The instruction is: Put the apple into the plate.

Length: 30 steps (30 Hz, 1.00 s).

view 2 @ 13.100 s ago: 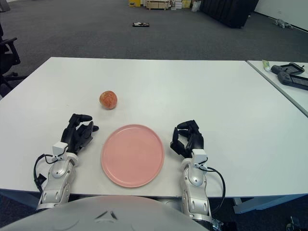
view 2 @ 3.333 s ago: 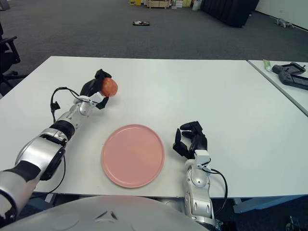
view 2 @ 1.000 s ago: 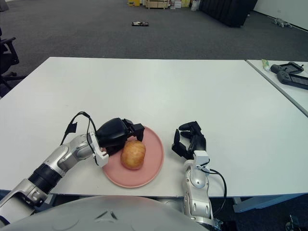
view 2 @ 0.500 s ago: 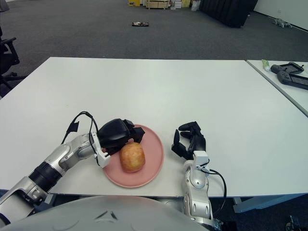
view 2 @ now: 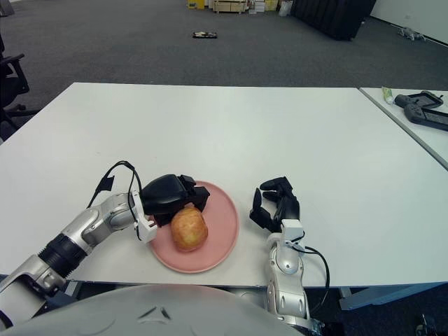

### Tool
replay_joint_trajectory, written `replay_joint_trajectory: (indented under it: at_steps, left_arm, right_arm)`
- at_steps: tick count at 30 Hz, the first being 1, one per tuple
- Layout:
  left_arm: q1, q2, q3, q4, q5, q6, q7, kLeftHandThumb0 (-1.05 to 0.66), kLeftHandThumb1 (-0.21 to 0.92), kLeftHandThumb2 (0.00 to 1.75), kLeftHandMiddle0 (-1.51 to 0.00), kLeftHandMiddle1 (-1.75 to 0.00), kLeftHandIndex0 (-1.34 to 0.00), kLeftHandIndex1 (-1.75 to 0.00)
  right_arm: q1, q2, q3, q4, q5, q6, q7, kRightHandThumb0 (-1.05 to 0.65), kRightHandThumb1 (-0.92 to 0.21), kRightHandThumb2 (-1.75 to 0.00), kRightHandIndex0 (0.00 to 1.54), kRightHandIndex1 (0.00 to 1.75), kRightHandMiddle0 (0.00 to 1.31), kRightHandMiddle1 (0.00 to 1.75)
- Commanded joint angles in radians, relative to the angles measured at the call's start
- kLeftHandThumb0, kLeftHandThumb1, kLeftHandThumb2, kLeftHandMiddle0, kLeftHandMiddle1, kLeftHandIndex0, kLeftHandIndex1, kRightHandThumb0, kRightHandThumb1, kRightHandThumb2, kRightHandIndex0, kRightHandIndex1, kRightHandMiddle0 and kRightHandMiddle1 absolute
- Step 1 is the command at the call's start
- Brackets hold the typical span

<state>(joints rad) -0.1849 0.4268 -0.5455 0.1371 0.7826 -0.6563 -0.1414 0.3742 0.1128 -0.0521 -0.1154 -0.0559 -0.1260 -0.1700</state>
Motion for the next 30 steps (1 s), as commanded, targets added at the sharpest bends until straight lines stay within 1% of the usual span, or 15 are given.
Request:
replay_joint_trajectory:
  at_steps: [1, 3, 4, 6, 8, 11, 14, 15, 16, 19, 22, 26, 29, 30]
  left_arm:
    - [-0.006, 0.003, 0.023, 0.005, -0.006, 0.008, 0.026, -0.76, 0.67, 0.82, -0.22, -1.18, -0.02, -1.36]
    - [-0.007, -0.002, 0.044, 0.01, -0.012, 0.007, 0.061, -0.8, 0.74, 0.74, -0.2, -1.07, -0.01, -1.26]
    - [-0.01, -0.001, 0.053, 0.013, -0.016, 0.006, 0.073, -0.8, 0.76, 0.73, -0.19, -1.05, 0.0, -1.22]
    - [-0.021, 0.01, 0.085, 0.017, -0.046, -0.005, 0.088, -0.82, 0.84, 0.66, -0.17, -0.97, 0.0, -1.11]
    - [-0.022, 0.021, 0.122, 0.007, -0.098, -0.01, 0.086, -0.82, 0.88, 0.64, -0.15, -0.92, 0.0, -1.05]
    - [0.013, -0.003, 0.165, -0.01, -0.196, 0.013, 0.075, -0.82, 0.91, 0.64, -0.12, -0.88, 0.0, -0.98]
    - [0.041, -0.032, 0.191, -0.014, -0.28, 0.031, 0.067, -0.82, 0.92, 0.7, -0.09, -0.84, 0.0, -0.94]
    - [0.053, -0.049, 0.203, -0.012, -0.324, 0.038, 0.068, -0.82, 0.92, 0.71, -0.08, -0.83, 0.0, -0.93]
    - [0.061, -0.061, 0.212, -0.011, -0.355, 0.043, 0.067, -0.82, 0.92, 0.74, -0.08, -0.83, 0.0, -0.94]
    - [0.096, -0.126, 0.261, -0.004, -0.491, 0.067, 0.084, -0.8, 0.92, 0.79, -0.08, -0.82, 0.0, -0.97]
    - [0.109, -0.17, 0.298, -0.006, -0.575, 0.071, 0.091, -0.78, 0.92, 0.82, -0.09, -0.83, 0.0, -1.02]
    - [0.103, -0.216, 0.35, -0.05, -0.688, 0.085, 0.081, -0.76, 0.92, 0.85, -0.09, -0.85, 0.0, -1.1]
    - [0.124, -0.265, 0.397, -0.107, -0.797, 0.12, 0.089, -0.74, 0.92, 0.85, -0.11, -0.9, 0.0, -1.15]
    - [0.129, -0.279, 0.407, -0.119, -0.82, 0.131, 0.091, -0.7, 0.92, 0.85, -0.13, -0.93, 0.0, -1.17]
  right_arm:
    - [-0.007, 0.002, -0.002, 0.017, 0.006, -0.005, -0.002, -0.42, -0.49, -1.11, 1.02, 1.75, 0.47, 1.75]
    - [-0.008, 0.001, -0.003, 0.019, 0.006, -0.007, -0.002, -0.42, -0.49, -1.11, 1.02, 1.75, 0.47, 1.75]
    - [-0.008, 0.001, -0.003, 0.02, 0.006, -0.008, -0.002, -0.42, -0.49, -1.11, 1.02, 1.75, 0.47, 1.75]
    - [-0.009, 0.001, -0.003, 0.022, 0.006, -0.009, -0.002, -0.42, -0.49, -1.11, 1.02, 1.75, 0.47, 1.75]
    - [-0.009, 0.001, -0.003, 0.022, 0.006, -0.009, -0.002, -0.42, -0.49, -1.11, 1.02, 1.75, 0.47, 1.75]
    - [-0.009, 0.001, -0.003, 0.019, 0.007, -0.004, -0.001, -0.42, -0.49, -1.11, 1.02, 1.75, 0.47, 1.75]
    - [-0.01, 0.002, -0.003, 0.018, 0.009, -0.003, -0.001, -0.42, -0.49, -1.11, 1.02, 1.75, 0.47, 1.75]
    - [-0.01, 0.002, -0.004, 0.018, 0.01, -0.005, 0.0, -0.42, -0.49, -1.11, 1.02, 1.75, 0.47, 1.75]
    - [-0.01, 0.002, -0.004, 0.018, 0.011, -0.006, 0.0, -0.42, -0.49, -1.11, 1.02, 1.75, 0.47, 1.75]
    - [-0.011, 0.002, -0.004, 0.021, 0.013, -0.011, 0.001, -0.43, -0.49, -1.11, 1.02, 1.75, 0.47, 1.75]
    - [-0.013, 0.001, -0.005, 0.023, 0.014, -0.014, 0.0, -0.43, -0.49, -1.12, 1.02, 1.75, 0.48, 1.75]
    - [-0.014, 0.001, -0.006, 0.027, 0.012, -0.015, -0.002, -0.43, -0.48, -1.12, 1.03, 1.75, 0.48, 1.75]
    - [-0.017, 0.003, -0.006, 0.033, 0.006, -0.019, -0.007, -0.43, -0.48, -1.12, 1.03, 1.75, 0.48, 1.75]
    - [-0.017, 0.003, -0.006, 0.033, 0.005, -0.019, -0.008, -0.43, -0.48, -1.12, 1.03, 1.75, 0.48, 1.75]
